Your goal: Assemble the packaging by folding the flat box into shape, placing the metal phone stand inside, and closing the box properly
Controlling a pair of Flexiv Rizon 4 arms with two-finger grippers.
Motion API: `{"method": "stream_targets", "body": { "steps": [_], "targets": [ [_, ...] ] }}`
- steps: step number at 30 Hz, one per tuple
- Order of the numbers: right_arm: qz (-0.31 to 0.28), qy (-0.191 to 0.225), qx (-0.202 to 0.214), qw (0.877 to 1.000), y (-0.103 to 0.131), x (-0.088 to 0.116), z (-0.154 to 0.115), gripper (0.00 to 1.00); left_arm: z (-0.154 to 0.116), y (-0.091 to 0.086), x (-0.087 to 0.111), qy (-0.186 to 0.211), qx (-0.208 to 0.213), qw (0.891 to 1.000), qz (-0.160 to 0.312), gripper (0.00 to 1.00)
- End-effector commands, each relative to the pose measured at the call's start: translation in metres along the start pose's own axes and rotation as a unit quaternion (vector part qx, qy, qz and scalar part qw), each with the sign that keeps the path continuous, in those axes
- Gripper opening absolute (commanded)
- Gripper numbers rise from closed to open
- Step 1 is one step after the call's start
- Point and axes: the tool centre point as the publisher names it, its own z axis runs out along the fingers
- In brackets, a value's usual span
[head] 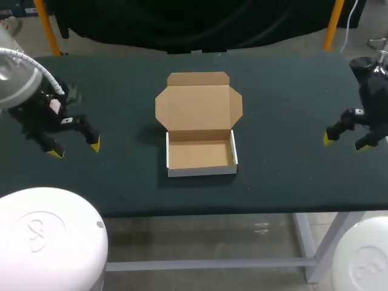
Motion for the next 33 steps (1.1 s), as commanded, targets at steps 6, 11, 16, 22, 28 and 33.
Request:
{"method": "stream_targets", "body": {
  "steps": [6,11,16,22,28,33],
  "targets": [
    [0.000,0.006,0.026,1.000,0.009,-0.001,0.008,1.00,0.006,-0.003,-0.001,-0.003,-0.003,1.000,-0.004,1.00],
    [-0.007,0.009,0.035,0.999,0.012,0.001,0.017,1.00,0.010,-0.004,-0.002,-0.004,-0.004,1.000,-0.004,1.00],
    [-0.006,0.011,0.040,0.999,0.014,0.001,0.020,1.00,0.013,-0.005,-0.003,-0.006,-0.003,1.000,-0.010,1.00],
    [-0.007,0.007,0.044,0.999,0.014,0.002,0.020,1.00,0.011,-0.004,-0.003,-0.015,0.003,1.000,-0.013,1.00],
    [-0.005,0.001,0.045,0.999,0.014,0.001,0.019,1.00,0.006,-0.004,-0.005,-0.021,0.007,1.000,-0.017,1.00],
    [-0.005,0.001,0.045,0.999,0.014,0.001,0.019,1.00,0.007,-0.006,-0.006,-0.022,0.006,1.000,-0.020,1.00]
  ]
}}
